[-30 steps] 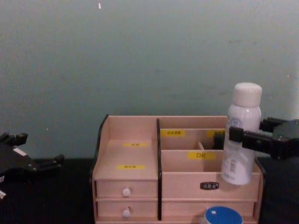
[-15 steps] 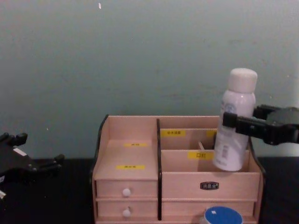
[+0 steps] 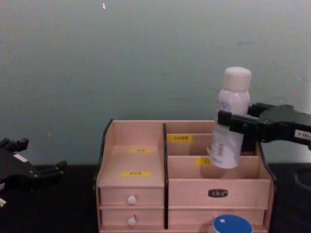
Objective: Pick up the facial cleanser and watermelon frost from the table and place them into the tiered storage box.
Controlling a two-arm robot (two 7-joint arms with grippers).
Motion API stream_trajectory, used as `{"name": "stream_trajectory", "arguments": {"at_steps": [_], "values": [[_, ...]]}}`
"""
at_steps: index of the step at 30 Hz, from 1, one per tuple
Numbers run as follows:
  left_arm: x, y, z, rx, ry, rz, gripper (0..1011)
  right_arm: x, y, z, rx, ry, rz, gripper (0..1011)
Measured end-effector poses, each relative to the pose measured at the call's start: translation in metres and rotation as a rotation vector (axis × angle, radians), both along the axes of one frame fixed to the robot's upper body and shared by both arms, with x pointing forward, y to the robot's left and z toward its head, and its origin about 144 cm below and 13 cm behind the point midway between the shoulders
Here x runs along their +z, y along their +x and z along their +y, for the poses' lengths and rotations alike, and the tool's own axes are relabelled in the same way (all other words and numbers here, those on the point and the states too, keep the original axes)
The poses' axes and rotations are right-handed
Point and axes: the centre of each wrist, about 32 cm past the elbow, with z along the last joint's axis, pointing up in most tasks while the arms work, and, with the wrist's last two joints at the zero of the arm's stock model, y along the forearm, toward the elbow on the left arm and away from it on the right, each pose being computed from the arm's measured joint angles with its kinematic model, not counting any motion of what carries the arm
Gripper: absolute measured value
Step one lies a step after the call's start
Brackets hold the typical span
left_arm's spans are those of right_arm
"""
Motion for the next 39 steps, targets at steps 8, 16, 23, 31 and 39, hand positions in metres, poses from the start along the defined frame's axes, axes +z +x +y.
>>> {"name": "stream_trajectory", "arguments": {"at_steps": [8, 16, 23, 31, 39], "values": [[0.0, 0.0, 0.0, 0.0, 0.0, 0.0, 1001, 0.0, 0.01, 0.007, 0.0, 0.013, -0.004, 593], [0.0, 0.0, 0.0, 0.0, 0.0, 0.0, 1001, 0.002, 0.018, 0.01, -0.004, 0.033, -0.01, 593], [0.0, 0.0, 0.0, 0.0, 0.0, 0.0, 1001, 0.003, 0.026, 0.014, -0.011, 0.042, -0.009, 593], [0.0, 0.0, 0.0, 0.0, 0.0, 0.0, 1001, 0.003, 0.036, 0.02, -0.016, 0.045, -0.01, 593], [0.0, 0.0, 0.0, 0.0, 0.0, 0.0, 1001, 0.003, 0.046, 0.026, -0.031, 0.035, -0.009, 593]]}}
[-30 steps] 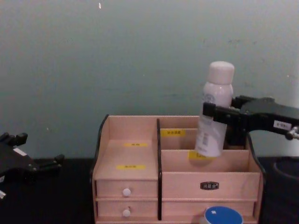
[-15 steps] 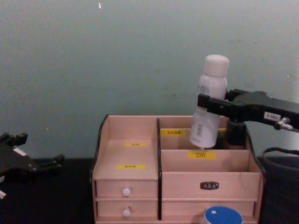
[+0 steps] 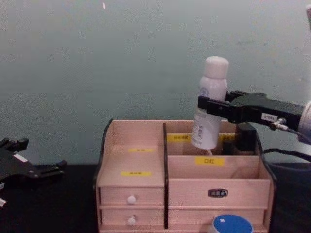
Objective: Pick up the facial cleanser and watermelon frost from the table and place them into the tiered storage box.
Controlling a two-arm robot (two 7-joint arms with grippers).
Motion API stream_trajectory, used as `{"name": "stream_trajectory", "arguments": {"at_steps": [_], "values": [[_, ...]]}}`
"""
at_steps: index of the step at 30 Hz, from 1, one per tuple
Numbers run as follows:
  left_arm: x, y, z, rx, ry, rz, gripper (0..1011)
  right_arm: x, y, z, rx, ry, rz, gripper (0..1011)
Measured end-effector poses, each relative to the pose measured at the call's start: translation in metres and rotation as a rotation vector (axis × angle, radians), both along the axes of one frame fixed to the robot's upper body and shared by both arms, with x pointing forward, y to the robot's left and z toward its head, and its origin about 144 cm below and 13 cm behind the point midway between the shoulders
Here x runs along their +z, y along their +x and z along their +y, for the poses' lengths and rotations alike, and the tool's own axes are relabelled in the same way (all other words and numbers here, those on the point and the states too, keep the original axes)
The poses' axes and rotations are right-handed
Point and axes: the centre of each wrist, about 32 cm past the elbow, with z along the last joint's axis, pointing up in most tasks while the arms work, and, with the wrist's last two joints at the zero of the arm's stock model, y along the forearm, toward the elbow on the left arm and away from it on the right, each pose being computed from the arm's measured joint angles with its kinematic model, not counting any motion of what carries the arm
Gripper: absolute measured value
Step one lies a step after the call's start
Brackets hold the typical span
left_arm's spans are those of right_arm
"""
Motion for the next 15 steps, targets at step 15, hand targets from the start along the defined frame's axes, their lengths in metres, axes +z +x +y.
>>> {"name": "stream_trajectory", "arguments": {"at_steps": [15], "values": [[0.0, 0.0, 0.0, 0.0, 0.0, 0.0, 1001, -0.003, 0.015, 0.012, -0.014, -0.027, 0.006, 593]]}}
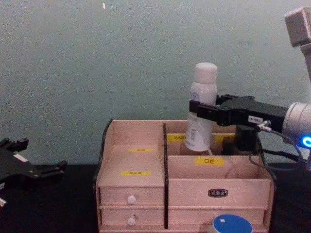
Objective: Pick up the facial cleanser and watermelon frost from the table and place them into the tiered storage box.
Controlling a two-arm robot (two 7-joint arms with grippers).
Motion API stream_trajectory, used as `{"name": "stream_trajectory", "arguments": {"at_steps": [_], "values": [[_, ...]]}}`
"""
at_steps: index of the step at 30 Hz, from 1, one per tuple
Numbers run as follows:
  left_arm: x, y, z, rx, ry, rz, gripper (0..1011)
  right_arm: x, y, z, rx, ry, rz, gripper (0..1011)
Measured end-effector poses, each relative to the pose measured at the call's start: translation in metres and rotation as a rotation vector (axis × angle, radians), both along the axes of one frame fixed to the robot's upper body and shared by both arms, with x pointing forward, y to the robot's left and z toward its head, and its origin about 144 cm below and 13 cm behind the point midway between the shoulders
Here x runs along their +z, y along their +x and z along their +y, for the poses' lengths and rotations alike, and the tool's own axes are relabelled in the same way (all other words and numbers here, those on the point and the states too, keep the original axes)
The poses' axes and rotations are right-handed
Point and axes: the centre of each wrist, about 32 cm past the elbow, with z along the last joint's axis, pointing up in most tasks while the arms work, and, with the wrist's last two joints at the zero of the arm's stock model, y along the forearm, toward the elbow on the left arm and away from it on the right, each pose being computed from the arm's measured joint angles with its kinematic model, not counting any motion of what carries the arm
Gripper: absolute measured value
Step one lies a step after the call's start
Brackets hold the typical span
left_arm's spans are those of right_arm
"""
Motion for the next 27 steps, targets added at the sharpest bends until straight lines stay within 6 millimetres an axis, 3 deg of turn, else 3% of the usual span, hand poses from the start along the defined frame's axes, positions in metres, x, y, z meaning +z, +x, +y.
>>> {"name": "stream_trajectory", "arguments": {"at_steps": [27], "values": [[0.0, 0.0, 0.0, 0.0, 0.0, 0.0, 1001, -0.007, 0.018, 0.016, -0.015, -0.032, 0.023, 593]]}}
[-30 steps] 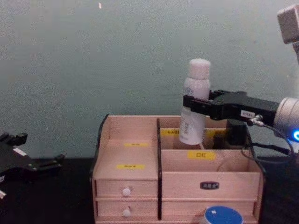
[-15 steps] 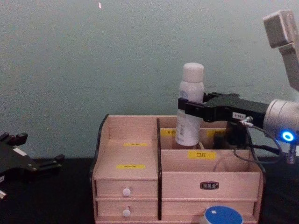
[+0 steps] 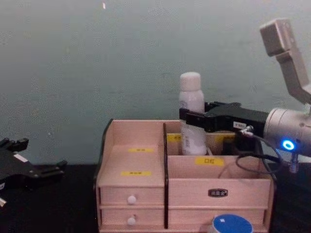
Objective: Pick up the facial cleanser and watermelon frost from the table and place them into the tiered storage box.
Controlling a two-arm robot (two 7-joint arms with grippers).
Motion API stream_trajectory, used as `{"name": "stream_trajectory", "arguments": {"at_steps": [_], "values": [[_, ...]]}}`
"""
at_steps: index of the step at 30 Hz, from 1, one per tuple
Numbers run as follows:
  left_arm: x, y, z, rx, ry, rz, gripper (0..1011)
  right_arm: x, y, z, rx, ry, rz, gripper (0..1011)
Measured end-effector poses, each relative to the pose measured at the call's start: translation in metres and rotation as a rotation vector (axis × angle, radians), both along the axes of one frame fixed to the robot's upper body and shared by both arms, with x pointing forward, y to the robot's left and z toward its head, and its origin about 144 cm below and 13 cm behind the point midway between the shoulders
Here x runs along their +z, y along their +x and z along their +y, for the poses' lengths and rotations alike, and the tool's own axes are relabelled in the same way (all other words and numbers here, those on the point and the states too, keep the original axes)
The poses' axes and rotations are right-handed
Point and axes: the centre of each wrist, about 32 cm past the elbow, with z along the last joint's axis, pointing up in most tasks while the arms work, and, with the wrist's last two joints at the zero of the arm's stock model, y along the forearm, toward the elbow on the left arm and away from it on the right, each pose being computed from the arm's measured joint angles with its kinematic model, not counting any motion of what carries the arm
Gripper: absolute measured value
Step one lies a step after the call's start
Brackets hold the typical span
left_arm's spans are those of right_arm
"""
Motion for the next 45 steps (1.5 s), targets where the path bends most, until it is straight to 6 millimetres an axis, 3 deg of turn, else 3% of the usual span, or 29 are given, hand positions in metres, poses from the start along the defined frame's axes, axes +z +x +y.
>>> {"name": "stream_trajectory", "arguments": {"at_steps": [45], "values": [[0.0, 0.0, 0.0, 0.0, 0.0, 0.0, 1001, -0.0062, 0.0005, 0.0001, -0.002, 0.003, 0.034, 599]]}}
